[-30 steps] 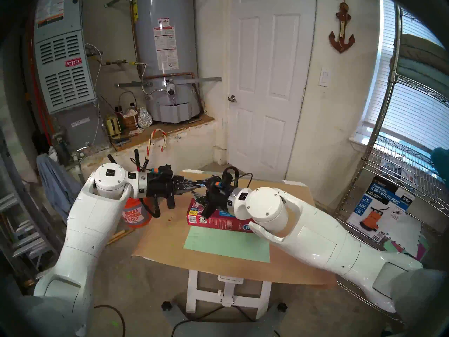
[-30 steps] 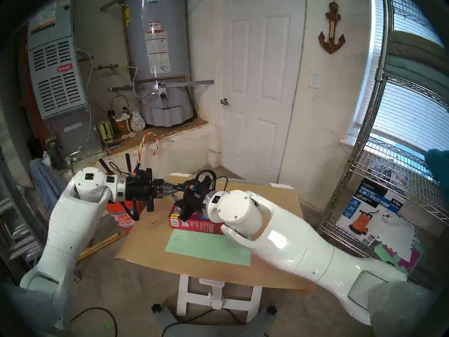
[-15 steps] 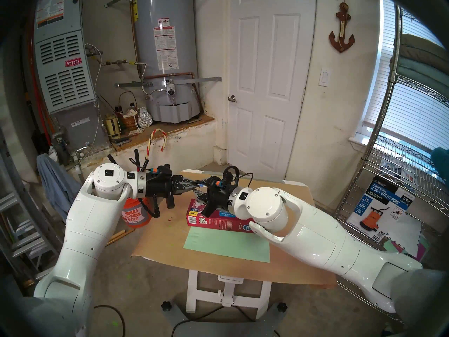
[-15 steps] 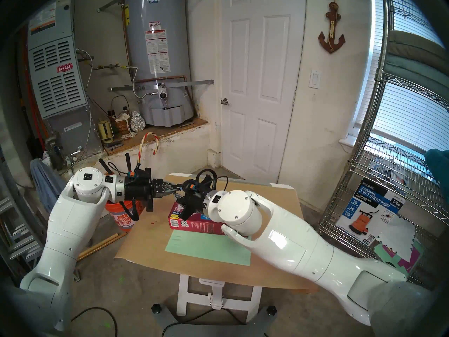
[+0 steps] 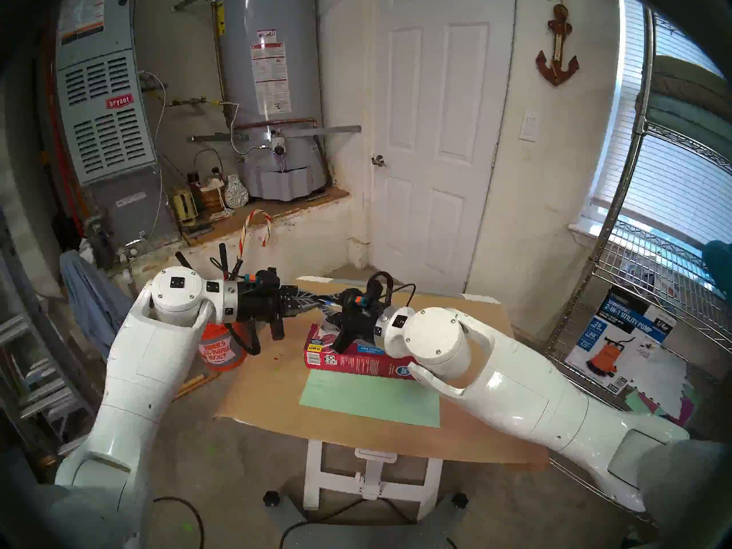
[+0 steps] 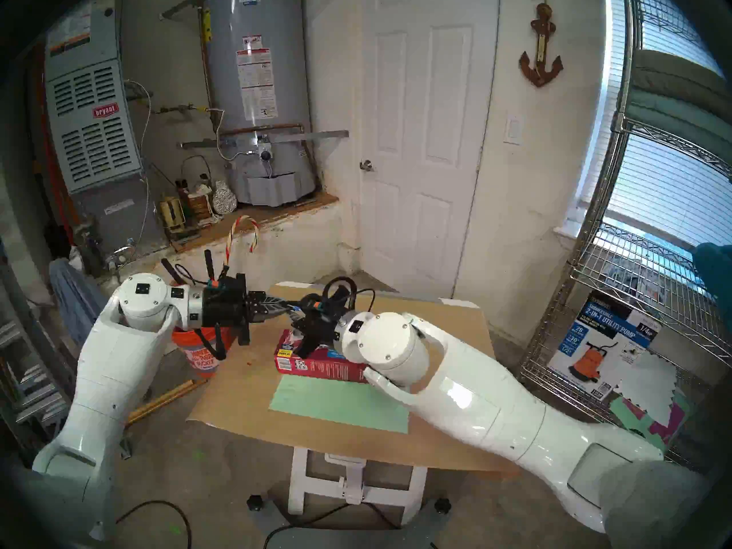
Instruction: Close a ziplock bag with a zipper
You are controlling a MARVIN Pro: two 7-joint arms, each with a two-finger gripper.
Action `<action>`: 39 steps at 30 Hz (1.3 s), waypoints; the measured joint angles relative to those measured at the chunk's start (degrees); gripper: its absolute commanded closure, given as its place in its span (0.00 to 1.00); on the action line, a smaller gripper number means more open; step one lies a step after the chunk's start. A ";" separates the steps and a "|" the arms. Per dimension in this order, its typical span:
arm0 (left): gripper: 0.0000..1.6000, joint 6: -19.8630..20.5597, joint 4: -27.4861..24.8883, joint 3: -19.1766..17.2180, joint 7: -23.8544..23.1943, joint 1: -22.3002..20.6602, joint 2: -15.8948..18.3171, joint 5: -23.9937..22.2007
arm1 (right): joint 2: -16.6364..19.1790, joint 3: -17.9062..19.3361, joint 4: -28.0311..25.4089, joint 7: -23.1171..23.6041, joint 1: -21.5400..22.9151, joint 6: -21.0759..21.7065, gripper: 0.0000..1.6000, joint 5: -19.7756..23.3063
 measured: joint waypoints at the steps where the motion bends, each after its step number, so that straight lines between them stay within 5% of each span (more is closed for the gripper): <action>1: 1.00 -0.02 -0.02 -0.06 -0.06 0.00 0.00 0.00 | 0.00 0.00 0.07 -0.24 -0.14 -0.33 0.63 -0.28; 11: 1.00 -0.07 -0.40 -0.62 -0.54 0.26 0.03 -0.03 | -0.31 -0.01 0.85 -1.62 -0.83 -1.76 0.71 -1.76; 12: 1.00 -0.07 -0.43 -0.69 -0.60 0.31 0.03 -0.04 | -0.36 -0.01 0.89 -1.71 -0.88 -1.85 0.77 -1.87; 13: 1.00 -0.07 -0.47 -0.75 -0.64 0.35 0.04 -0.04 | -0.39 -0.01 0.92 -1.76 -0.92 -1.92 0.99 -1.95; 14: 1.00 -0.07 -0.49 -0.78 -0.66 0.37 0.04 -0.04 | -0.41 0.00 0.94 -1.78 -0.94 -1.95 1.00 -2.00; 39: 1.00 -1.33 -1.28 -2.48 -1.06 2.52 -0.95 -0.90 | 0.91 0.00 0.60 -0.79 -1.72 -4.06 1.00 -3.50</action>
